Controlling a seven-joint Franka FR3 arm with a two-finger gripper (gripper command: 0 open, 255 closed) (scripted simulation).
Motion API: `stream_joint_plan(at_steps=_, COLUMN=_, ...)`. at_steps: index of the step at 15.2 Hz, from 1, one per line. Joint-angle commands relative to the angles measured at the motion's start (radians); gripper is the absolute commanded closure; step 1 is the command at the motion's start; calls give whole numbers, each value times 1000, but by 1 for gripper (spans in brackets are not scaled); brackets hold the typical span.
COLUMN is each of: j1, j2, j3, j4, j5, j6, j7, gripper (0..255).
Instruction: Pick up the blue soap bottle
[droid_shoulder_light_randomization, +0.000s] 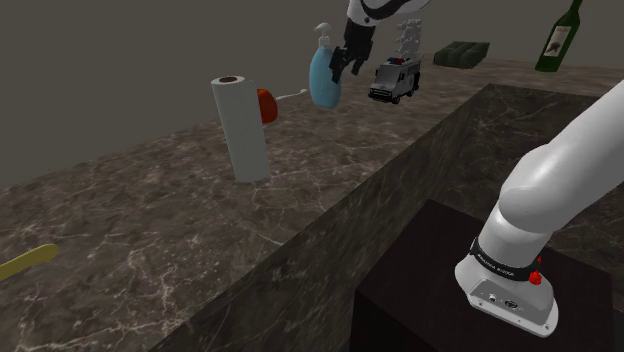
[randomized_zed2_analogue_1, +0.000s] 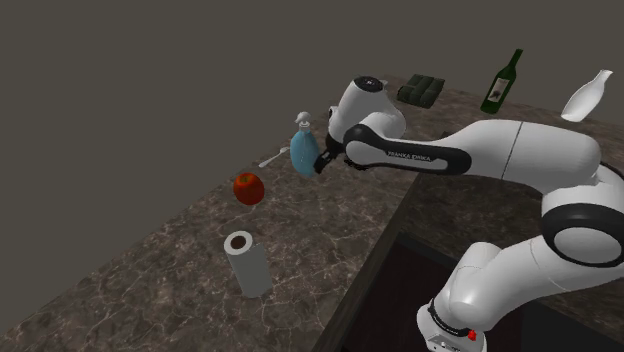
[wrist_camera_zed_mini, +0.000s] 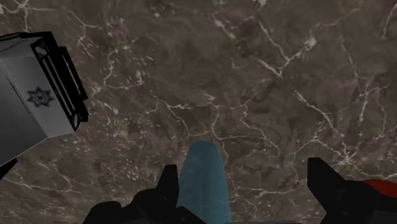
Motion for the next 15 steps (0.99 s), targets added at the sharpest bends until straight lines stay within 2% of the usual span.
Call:
stream_joint_plan(at_steps=1, j1=-5, j2=42, j3=-10, j4=47, j5=-1, j6=47, j7=-10, gripper=0)
stream_joint_plan(at_steps=10, j1=-16, j2=215, j3=-38, j4=271, j5=12, j6=215, j7=-39, gripper=0)
stream_joint_plan(at_steps=15, j1=-17, j2=211, j3=-38, j4=199, j5=9, j6=283, j7=-36, gripper=0)
